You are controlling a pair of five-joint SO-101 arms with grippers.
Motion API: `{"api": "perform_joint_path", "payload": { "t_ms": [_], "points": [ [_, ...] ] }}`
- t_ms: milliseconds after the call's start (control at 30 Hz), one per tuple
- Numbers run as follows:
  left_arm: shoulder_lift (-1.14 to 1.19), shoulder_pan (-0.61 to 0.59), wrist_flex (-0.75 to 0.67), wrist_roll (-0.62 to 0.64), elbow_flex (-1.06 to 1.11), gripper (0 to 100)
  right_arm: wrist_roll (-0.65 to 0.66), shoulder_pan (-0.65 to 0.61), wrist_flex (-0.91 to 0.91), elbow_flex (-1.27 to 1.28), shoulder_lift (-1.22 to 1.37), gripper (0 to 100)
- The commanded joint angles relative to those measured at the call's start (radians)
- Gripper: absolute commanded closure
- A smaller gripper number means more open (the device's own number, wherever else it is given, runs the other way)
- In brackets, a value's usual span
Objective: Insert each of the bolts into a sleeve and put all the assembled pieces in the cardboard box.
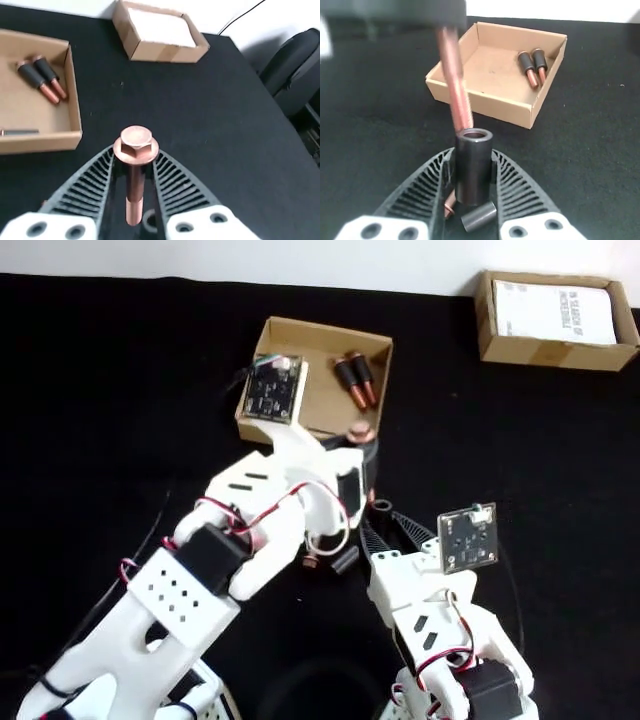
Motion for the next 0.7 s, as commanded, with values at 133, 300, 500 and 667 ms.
{"api": "perform_joint_path", "payload": {
  "t_ms": [133,300,500,667],
  "points": [
    [0.067,0.016,-0.011,-0.014,-0.179,99,0.006,0.008,-0.022,-0.004,-0.005,99.2],
    [0.067,0.016,-0.011,-0.097,-0.193,99,0.006,0.008,-0.022,-0.004,-0.005,99.2],
    [0.068,0.018,0.063,-0.095,-0.188,99,0.008,0.007,-0.022,-0.004,-0.005,99.2],
    [0.073,0.025,0.091,-0.091,-0.188,99,0.008,0.007,-0.093,-0.002,0.005,99.2]
  ]
}}
